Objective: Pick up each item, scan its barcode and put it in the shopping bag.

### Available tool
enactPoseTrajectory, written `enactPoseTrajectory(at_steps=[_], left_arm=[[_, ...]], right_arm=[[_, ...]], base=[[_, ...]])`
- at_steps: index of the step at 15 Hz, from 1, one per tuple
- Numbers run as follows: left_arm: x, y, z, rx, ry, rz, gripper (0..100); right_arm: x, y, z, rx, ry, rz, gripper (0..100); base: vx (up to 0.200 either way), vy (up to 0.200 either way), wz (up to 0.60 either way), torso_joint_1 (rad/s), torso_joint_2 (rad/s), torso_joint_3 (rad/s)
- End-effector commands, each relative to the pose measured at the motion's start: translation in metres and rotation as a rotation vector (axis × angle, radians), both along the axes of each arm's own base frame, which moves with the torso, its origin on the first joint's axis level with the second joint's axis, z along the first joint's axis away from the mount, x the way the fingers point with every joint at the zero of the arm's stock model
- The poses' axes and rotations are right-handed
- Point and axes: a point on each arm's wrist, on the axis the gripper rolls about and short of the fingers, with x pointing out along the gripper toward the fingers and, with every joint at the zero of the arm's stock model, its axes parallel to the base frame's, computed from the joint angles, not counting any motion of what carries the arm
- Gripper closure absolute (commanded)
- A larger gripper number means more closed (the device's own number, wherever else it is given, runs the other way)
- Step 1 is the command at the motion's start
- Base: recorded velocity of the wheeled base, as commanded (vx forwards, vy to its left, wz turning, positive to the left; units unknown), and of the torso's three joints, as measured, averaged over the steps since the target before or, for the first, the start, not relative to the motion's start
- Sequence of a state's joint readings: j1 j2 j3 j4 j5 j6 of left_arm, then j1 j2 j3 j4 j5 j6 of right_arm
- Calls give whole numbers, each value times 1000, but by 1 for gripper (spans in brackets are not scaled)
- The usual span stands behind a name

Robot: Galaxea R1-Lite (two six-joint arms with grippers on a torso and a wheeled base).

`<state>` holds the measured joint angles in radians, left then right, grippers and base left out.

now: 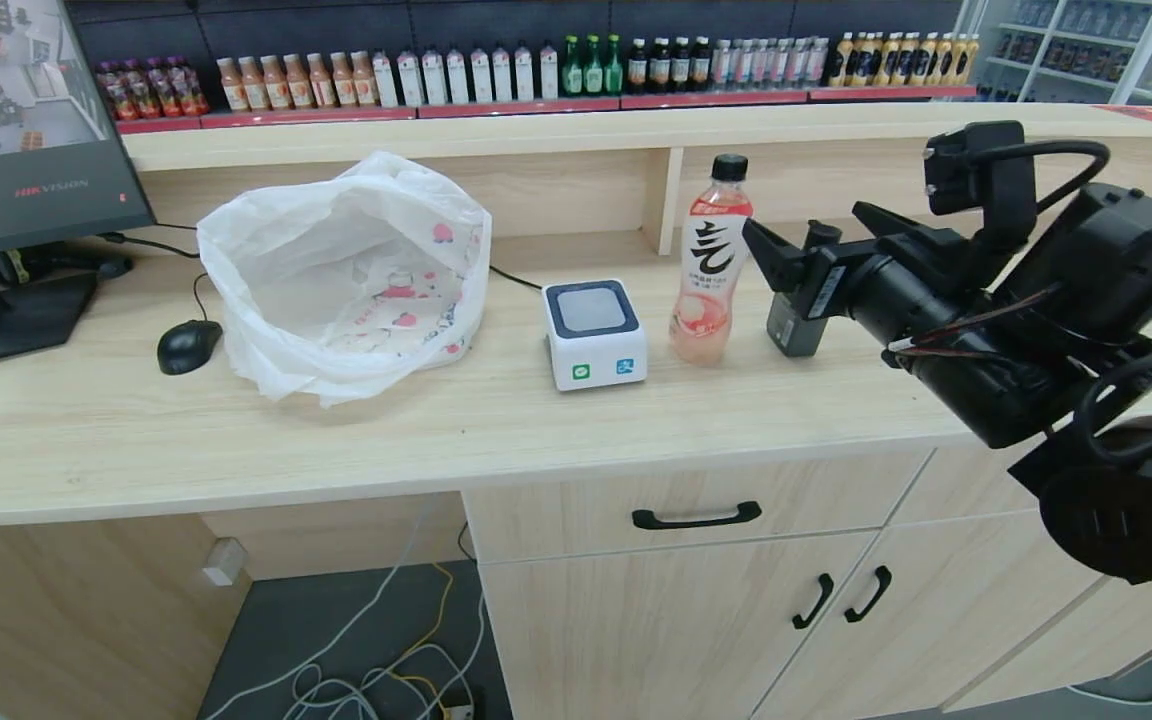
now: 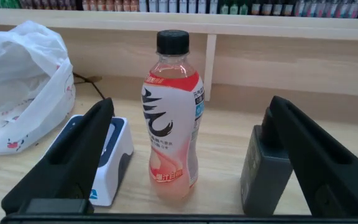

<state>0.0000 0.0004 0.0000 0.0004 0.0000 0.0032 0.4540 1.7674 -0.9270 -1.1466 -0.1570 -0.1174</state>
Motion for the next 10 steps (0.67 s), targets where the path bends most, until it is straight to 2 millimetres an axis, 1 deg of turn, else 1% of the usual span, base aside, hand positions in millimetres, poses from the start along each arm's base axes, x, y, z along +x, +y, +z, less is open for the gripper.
enactPoseTrajectory(at_steps=[1, 3, 6, 8, 10], left_arm=[[0, 0, 0, 0, -1, 0, 0], [0, 0, 0, 0, -1, 0, 0], [0, 0, 0, 0, -1, 0, 0], [0, 0, 0, 0, -1, 0, 0], [0, 0, 0, 0, -1, 0, 0]], right_arm=[[6, 7, 9, -4, 11, 12, 0], [10, 10, 11, -18, 41, 13, 0], [28, 19, 12, -8, 36, 12, 0], [33, 21, 7, -29, 84, 13, 0], [42, 26, 12, -32, 89, 14, 0]], base=[[0, 0, 0, 0, 0, 0], [0, 0, 0, 0, 0, 0], [0, 0, 0, 0, 0, 0], [0, 0, 0, 0, 0, 0], [0, 0, 0, 0, 0, 0]])
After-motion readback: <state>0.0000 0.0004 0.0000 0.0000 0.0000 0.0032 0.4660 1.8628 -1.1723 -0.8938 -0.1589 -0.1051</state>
